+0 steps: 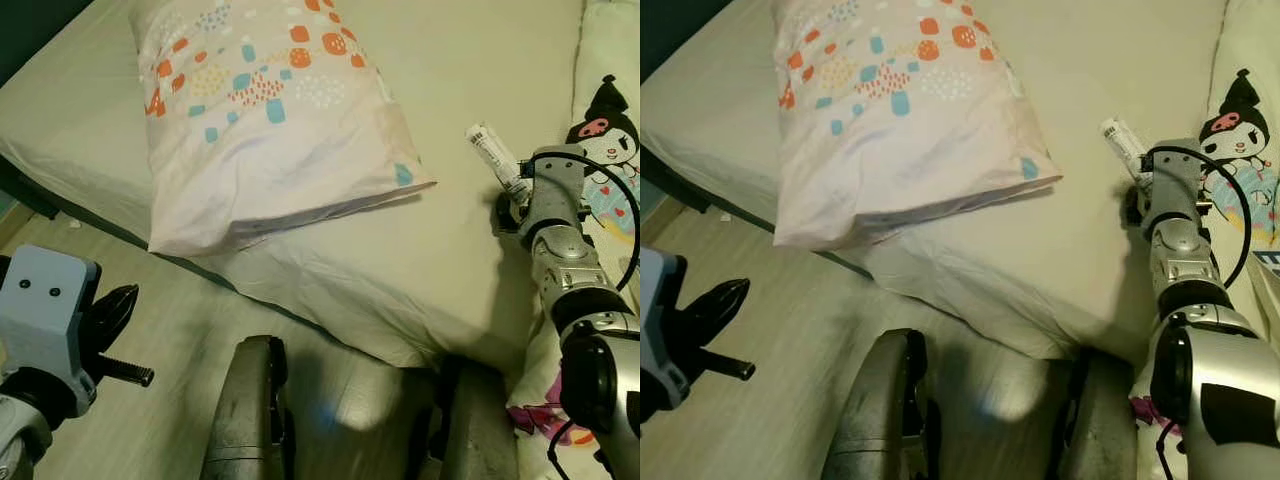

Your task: Clean up the room

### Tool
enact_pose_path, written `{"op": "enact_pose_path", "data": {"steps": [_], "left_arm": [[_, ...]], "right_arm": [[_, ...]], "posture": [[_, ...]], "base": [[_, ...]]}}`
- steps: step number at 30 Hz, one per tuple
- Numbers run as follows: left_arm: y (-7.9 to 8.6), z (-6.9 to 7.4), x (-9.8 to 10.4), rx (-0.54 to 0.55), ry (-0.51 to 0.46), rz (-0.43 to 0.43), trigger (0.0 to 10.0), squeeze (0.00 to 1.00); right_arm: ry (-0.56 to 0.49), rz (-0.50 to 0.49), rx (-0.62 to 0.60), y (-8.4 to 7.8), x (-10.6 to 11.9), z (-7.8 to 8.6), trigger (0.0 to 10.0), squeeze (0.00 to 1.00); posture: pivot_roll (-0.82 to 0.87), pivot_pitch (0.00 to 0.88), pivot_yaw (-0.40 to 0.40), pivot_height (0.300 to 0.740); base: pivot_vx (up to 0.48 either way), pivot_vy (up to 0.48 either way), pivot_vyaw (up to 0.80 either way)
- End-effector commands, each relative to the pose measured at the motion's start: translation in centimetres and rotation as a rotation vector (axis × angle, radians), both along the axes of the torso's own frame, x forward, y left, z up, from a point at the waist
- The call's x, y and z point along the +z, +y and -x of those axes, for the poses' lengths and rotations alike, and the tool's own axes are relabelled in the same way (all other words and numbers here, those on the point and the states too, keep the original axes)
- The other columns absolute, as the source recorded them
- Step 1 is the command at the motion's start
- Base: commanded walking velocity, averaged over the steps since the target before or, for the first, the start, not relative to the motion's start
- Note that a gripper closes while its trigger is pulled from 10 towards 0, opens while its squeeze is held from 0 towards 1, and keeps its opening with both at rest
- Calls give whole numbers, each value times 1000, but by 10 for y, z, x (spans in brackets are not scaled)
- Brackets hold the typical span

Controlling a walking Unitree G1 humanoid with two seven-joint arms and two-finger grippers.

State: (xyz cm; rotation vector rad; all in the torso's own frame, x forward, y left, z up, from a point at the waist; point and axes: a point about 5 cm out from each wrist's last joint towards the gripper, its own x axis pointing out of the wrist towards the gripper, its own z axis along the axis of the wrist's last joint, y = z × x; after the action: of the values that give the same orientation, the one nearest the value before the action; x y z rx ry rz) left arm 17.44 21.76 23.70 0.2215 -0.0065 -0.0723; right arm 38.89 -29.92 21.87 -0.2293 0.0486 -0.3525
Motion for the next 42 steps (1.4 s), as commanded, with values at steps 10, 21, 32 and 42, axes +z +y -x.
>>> {"op": "enact_pose_path", "data": {"steps": [10,21,32,42], "left_arm": [[5,4,2,12,17,-24,10000,0],[7,3,2,18,22,-29,10000,0],[4,-1,-1,11,19,-13,10000,0],[4,0,-1,12,20,-14,10000,0]], "right_arm": [[47,-11,-1,-5,-12,5,157,0],[52,-3,13,-4,-14,5,0,0],[70,35,248,41,-19,-9,0,0],[32,63,269,53,-9,-15,0,0]], "posture": [[452,448,158,546],[451,448,157,546],[426,443,149,546],[429,443,146,546]], "base": [[0,0,0],[0,0,0],[0,0,0],[0,0,0]]}}
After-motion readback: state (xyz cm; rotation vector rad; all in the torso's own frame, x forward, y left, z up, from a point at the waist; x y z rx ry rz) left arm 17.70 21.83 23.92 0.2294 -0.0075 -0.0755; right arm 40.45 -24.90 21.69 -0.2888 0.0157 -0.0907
